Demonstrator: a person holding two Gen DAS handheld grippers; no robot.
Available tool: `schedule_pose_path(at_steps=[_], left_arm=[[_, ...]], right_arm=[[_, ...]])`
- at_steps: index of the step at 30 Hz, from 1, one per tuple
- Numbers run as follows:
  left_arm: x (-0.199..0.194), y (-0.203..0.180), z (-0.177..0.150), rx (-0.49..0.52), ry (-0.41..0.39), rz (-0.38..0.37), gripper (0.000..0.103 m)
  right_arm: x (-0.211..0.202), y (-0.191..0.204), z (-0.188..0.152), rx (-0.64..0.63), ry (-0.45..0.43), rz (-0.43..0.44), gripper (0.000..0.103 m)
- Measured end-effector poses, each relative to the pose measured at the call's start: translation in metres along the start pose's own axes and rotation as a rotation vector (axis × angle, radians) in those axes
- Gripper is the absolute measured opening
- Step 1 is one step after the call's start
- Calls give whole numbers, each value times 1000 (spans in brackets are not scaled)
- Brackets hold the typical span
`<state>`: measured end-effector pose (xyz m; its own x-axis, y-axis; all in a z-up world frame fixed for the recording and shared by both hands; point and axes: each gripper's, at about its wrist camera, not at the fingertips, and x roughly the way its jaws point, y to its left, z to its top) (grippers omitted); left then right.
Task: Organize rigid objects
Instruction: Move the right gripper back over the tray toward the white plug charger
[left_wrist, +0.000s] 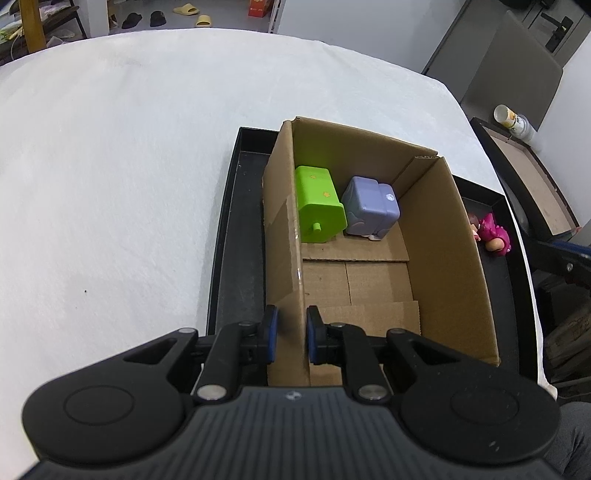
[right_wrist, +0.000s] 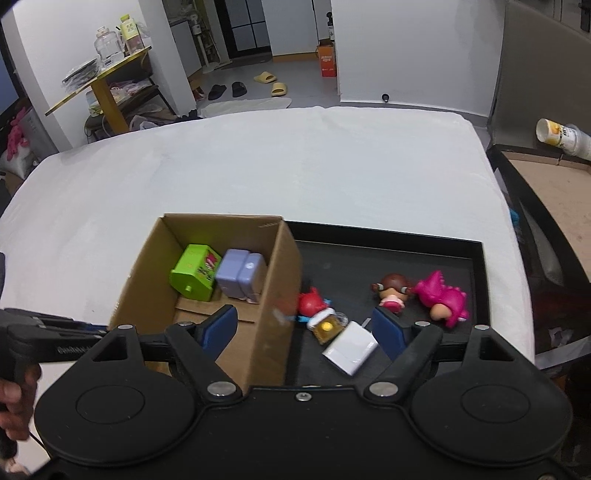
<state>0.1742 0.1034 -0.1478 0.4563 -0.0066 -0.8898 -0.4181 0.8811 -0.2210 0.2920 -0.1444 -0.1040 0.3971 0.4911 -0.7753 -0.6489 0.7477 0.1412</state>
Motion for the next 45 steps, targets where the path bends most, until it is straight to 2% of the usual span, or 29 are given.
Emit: schedule_pose_path(at_steps=[11, 17, 32, 45], left_arm=[[1, 0, -1, -9, 3, 4, 15], [2, 1, 0, -16, 7, 2, 15], [3, 7, -1, -54, -2, -6, 14], [0, 12, 0, -65, -10, -4, 14]], right_arm=[[-2, -36, -21, 17, 16, -23, 79], [11, -50, -34, 39, 42, -33, 79], [56, -57, -42, 149, 86, -14, 78], [95, -58, -46, 225, 126, -69, 70]])
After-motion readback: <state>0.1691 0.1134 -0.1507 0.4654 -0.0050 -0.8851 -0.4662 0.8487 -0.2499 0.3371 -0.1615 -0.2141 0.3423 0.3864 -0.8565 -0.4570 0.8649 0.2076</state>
